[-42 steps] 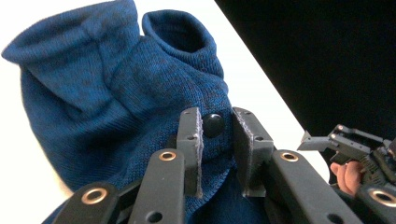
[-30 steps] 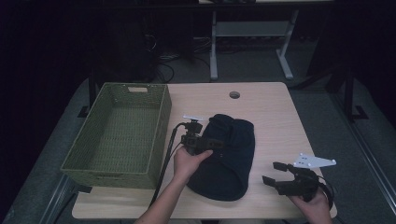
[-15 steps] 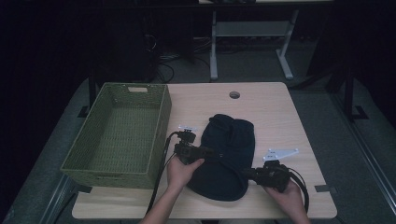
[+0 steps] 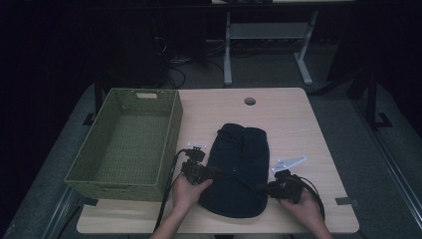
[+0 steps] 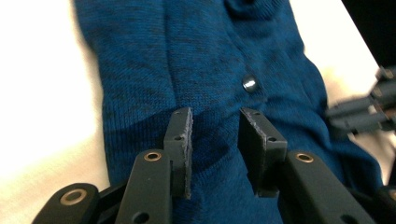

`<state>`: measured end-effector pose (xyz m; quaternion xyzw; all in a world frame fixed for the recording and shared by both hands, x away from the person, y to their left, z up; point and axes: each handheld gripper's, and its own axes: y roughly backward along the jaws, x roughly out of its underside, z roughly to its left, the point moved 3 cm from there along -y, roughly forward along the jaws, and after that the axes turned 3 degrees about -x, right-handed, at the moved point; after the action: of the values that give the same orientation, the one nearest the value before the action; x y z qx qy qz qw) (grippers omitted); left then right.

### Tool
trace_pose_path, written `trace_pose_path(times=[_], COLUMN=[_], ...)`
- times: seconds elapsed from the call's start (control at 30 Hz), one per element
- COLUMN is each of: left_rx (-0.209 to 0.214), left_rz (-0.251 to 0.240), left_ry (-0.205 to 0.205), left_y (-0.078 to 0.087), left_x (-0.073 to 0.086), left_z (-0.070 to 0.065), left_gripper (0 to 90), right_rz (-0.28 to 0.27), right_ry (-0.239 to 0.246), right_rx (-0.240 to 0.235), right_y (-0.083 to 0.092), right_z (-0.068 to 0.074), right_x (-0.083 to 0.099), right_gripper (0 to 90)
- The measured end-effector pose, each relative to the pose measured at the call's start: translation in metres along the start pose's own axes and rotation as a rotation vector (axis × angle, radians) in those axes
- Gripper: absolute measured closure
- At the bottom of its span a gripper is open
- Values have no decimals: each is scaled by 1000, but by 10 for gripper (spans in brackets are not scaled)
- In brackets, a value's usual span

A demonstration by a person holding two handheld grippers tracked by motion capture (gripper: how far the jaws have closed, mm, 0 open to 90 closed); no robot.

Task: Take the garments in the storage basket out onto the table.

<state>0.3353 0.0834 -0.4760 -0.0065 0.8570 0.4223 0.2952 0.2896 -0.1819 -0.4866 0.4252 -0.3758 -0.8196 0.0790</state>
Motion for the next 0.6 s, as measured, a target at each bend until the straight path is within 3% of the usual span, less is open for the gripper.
trace_pose_path(times=[0.3, 0.43, 0.6], left_rx=[51, 54, 58], left_rz=[1, -21, -54], left_ry=[-36, -63, -91], left_y=[2, 4, 12], left_x=[22, 22, 20], left_z=[-14, -16, -17], left_gripper=[669, 656, 707], right_rz=[5, 8, -33], right_ry=[-14, -14, -1], right_rx=[12, 11, -7], right_y=[14, 17, 25], right_z=[-11, -10, -3], right_x=[8, 9, 9], right_gripper=[832, 802, 831])
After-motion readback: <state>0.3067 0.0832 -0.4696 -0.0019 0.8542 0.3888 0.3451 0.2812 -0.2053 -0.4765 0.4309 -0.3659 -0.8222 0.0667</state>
